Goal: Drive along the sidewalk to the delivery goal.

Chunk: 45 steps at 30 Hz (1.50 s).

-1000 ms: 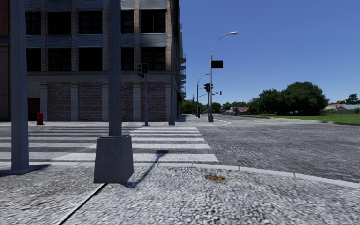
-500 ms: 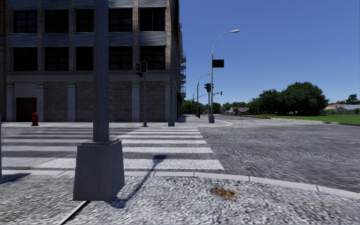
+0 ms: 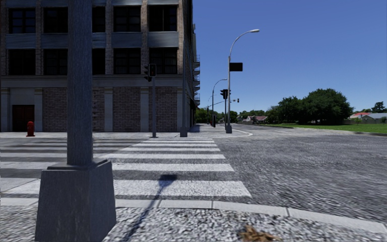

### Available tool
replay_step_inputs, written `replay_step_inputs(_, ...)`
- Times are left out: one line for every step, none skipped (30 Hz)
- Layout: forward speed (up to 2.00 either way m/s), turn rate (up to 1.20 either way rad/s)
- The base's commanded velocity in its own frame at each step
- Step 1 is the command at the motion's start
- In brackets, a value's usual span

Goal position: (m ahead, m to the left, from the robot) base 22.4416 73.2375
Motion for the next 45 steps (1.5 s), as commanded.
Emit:
replay_step_inputs(1.02,0.00)
replay_step_inputs(1.02,0.00)
replay_step_inputs(1.02,0.00)
replay_step_inputs(1.02,0.00)
replay_step_inputs(1.02,0.00)
replay_step_inputs(1.02,0.00)
replay_step_inputs(1.02,0.00)
replay_step_inputs(1.02,0.00)
replay_step_inputs(1.02,0.00)
replay_step_inputs(1.02,0.00)
replay_step_inputs(1.02,0.00)
replay_step_inputs(1.02,0.02)
replay_step_inputs(1.02,0.04)
replay_step_inputs(1.02,0.05)
replay_step_inputs(1.02,0.05)
replay_step_inputs(1.02,0.05)
replay_step_inputs(1.02,0.05)
replay_step_inputs(1.02,0.05)
replay_step_inputs(1.02,0.05)
replay_step_inputs(1.01,0.05)
replay_step_inputs(1.01,0.05)
replay_step_inputs(1.01,0.05)
replay_step_inputs(1.01,0.05)
replay_step_inputs(1.01,0.05)
replay_step_inputs(1.01,0.05)
replay_step_inputs(1.00,0.06)
replay_step_inputs(1.00,0.06)
replay_step_inputs(1.00,0.10)
replay_step_inputs(0.99,0.13)
replay_step_inputs(0.96,0.14)
replay_step_inputs(0.94,0.22)
replay_step_inputs(0.94,0.22)
replay_step_inputs(0.93,0.41)
replay_step_inputs(0.93,0.52)
replay_step_inputs(0.93,0.52)
replay_step_inputs(0.93,0.55)
replay_step_inputs(0.93,0.56)
replay_step_inputs(0.93,0.56)
replay_step_inputs(0.93,0.56)
replay_step_inputs(0.93,0.56)
replay_step_inputs(0.93,0.56)
replay_step_inputs(0.93,0.56)
replay_step_inputs(0.93,0.56)
replay_step_inputs(0.93,0.56)
replay_step_inputs(0.93,0.56)
